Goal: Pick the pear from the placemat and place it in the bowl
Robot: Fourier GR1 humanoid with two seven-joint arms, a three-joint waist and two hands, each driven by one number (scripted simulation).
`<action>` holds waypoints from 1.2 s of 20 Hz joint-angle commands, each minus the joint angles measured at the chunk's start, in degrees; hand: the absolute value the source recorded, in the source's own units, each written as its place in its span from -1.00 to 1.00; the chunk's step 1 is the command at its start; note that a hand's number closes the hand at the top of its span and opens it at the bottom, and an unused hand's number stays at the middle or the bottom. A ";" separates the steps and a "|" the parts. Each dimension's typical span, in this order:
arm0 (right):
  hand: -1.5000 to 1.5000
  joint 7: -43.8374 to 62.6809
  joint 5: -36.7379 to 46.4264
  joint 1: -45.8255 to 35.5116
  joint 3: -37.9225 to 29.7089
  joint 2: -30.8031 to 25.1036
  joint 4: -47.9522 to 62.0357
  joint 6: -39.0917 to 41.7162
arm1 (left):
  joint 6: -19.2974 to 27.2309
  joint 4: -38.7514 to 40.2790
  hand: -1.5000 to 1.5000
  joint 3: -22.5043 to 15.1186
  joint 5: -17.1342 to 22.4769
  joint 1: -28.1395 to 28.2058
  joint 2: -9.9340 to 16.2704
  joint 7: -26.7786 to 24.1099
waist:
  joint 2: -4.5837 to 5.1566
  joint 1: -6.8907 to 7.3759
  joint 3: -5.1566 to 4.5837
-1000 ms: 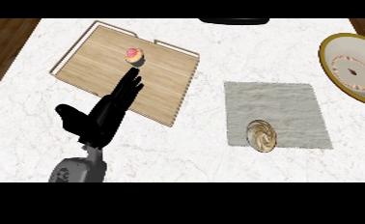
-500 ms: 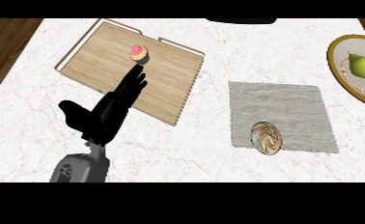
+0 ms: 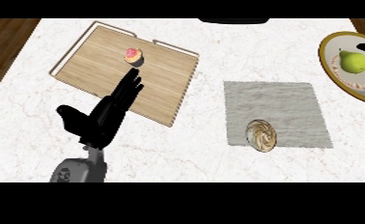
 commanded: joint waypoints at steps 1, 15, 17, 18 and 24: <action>-1.00 -11.16 -9.44 0.33 -7.31 0.56 -1.72 4.03 | 1.57 -1.23 0.00 0.52 0.05 -0.74 -0.50 1.69 | -0.72 -1.50 -0.14; -1.00 -27.35 -25.54 25.36 -14.39 6.07 -20.72 29.39 | 2.29 -2.17 0.00 2.61 -0.08 5.04 0.65 -0.09 | -2.72 -6.66 -0.78; -1.00 -30.12 -27.28 31.49 -15.97 7.66 -23.86 31.77 | 1.28 -1.65 0.00 5.47 1.48 4.23 2.99 0.55 | -2.77 -7.80 -0.82; 1.00 -30.92 -27.32 33.95 -15.66 8.20 -26.37 33.10 | 2.01 -0.49 0.00 5.12 0.78 2.10 2.07 -0.28 | -2.57 -8.22 -0.85; 1.00 -36.86 -30.06 53.22 -16.20 17.79 -36.95 39.52 | 2.90 -2.70 0.00 5.03 0.76 4.90 1.93 1.04 | -2.47 -8.96 -0.85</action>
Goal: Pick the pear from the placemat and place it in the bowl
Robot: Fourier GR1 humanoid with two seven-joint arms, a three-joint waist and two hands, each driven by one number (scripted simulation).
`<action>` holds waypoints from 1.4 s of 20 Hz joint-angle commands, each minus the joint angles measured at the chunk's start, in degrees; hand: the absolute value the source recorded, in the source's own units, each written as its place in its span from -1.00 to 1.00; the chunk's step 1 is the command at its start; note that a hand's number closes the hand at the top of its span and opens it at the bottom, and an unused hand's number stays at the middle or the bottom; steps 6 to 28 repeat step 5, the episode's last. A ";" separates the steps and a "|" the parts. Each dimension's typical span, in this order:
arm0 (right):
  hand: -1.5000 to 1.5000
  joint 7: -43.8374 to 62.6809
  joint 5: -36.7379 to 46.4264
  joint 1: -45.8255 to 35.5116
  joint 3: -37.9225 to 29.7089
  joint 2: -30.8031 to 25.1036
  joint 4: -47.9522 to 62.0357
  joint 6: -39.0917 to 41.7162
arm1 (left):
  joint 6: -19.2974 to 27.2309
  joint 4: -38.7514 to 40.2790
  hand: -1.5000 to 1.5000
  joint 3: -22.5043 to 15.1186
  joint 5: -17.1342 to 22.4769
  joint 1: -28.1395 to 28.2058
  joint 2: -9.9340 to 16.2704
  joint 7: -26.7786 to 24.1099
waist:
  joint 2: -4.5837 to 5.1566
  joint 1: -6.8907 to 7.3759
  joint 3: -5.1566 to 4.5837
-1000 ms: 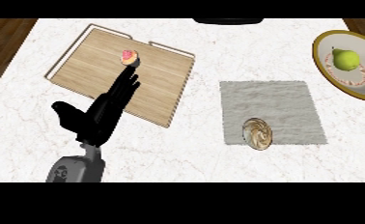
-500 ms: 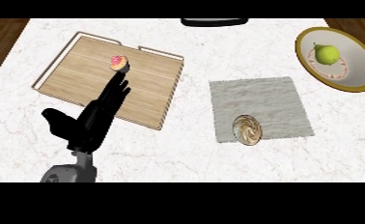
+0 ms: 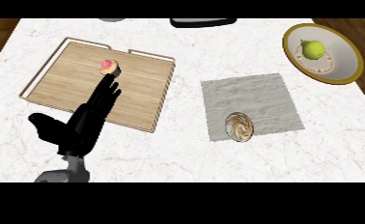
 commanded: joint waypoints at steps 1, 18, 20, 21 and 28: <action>1.00 -7.68 -1.78 14.04 -0.05 8.26 -7.36 6.60 | -0.16 -0.93 0.00 -0.19 0.00 1.56 -0.04 -0.52 | 0.14 -0.52 0.00; 1.00 -12.07 -0.32 27.87 4.47 13.67 -15.16 10.76 | -0.41 -2.32 0.00 -0.83 -0.41 1.80 0.44 0.41 | 0.53 0.24 0.08; 1.00 -12.07 -0.32 27.87 4.47 13.67 -15.16 10.76 | -0.41 -2.32 0.00 -0.83 -0.41 1.80 0.44 0.41 | 0.53 0.24 0.08; 1.00 -12.07 -0.32 27.87 4.47 13.67 -15.16 10.76 | -0.41 -2.32 0.00 -0.83 -0.41 1.80 0.44 0.41 | 0.53 0.24 0.08; 1.00 -12.07 -0.32 27.87 4.47 13.67 -15.16 10.76 | -0.41 -2.32 0.00 -0.83 -0.41 1.80 0.44 0.41 | 0.53 0.24 0.08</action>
